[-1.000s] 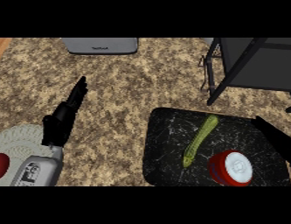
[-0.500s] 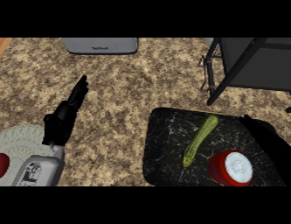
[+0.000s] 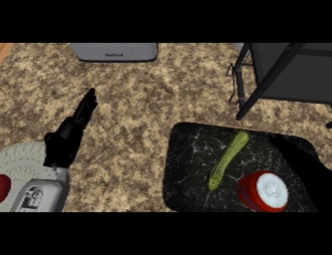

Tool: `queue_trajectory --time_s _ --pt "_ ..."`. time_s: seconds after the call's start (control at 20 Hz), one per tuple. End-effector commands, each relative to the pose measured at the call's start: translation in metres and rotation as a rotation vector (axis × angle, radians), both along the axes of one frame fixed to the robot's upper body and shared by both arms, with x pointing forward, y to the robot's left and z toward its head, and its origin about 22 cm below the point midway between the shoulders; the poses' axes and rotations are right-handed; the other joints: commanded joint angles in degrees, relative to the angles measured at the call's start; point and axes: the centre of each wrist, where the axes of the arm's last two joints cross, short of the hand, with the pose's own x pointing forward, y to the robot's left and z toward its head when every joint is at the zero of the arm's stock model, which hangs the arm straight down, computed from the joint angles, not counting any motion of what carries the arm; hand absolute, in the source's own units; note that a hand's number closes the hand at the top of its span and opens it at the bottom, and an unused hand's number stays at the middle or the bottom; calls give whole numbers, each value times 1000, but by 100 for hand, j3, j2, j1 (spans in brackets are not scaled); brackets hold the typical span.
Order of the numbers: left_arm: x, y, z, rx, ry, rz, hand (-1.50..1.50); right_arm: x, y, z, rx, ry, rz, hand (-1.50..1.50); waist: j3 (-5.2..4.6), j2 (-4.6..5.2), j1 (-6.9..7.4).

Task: Pick the can from the tray and place it in the tiered shelf

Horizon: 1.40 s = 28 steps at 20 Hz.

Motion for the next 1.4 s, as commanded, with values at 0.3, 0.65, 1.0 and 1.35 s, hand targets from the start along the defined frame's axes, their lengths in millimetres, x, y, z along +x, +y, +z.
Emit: queue_trajectory --time_s 0.3,0.65,1.0,1.35 --pt "2 10 21 17 -20 7 0 6 7 -32 -77 41 -22 -150 2 -3 3" --pt "-16 -12 8 8 -9 -8 0 2 14 -40 -84 66 -38 -150 2 -6 -1" --pt "-18 -21 1 -8 -2 -1 0 25 3 -62 -77 68 -24 -150 2 -3 10" --pt "5 -1 3 -1 -14 2 0 17 -2 -97 -85 104 -1 -150 2 1 -15"
